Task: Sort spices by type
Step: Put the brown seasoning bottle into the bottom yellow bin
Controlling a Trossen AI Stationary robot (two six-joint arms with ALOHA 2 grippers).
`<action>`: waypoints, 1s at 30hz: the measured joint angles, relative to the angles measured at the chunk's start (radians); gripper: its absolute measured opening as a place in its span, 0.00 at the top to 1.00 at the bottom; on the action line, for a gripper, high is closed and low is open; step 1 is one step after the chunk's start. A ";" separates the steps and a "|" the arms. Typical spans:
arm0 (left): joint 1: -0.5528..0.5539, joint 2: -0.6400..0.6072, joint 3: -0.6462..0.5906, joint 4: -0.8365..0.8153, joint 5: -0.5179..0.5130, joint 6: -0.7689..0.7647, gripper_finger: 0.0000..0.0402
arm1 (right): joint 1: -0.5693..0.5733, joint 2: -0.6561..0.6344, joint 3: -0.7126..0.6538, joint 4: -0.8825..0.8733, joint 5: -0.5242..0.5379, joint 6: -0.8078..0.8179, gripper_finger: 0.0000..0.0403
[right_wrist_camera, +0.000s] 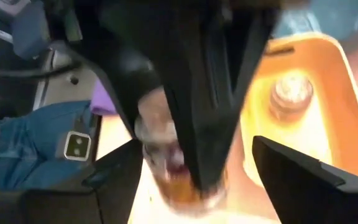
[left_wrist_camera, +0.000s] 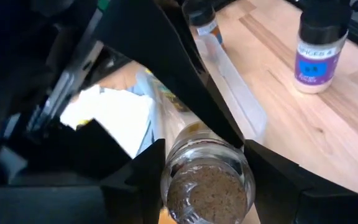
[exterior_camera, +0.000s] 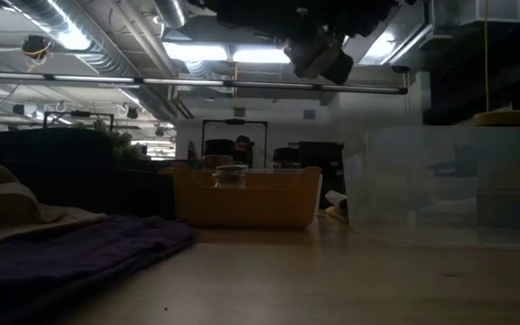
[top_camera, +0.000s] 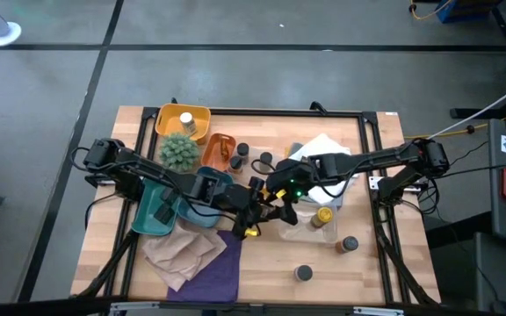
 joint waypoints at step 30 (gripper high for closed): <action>0.084 -0.002 -0.098 -0.164 0.001 -0.262 0.55 | -0.037 -0.001 -0.002 -0.247 0.162 -0.035 0.28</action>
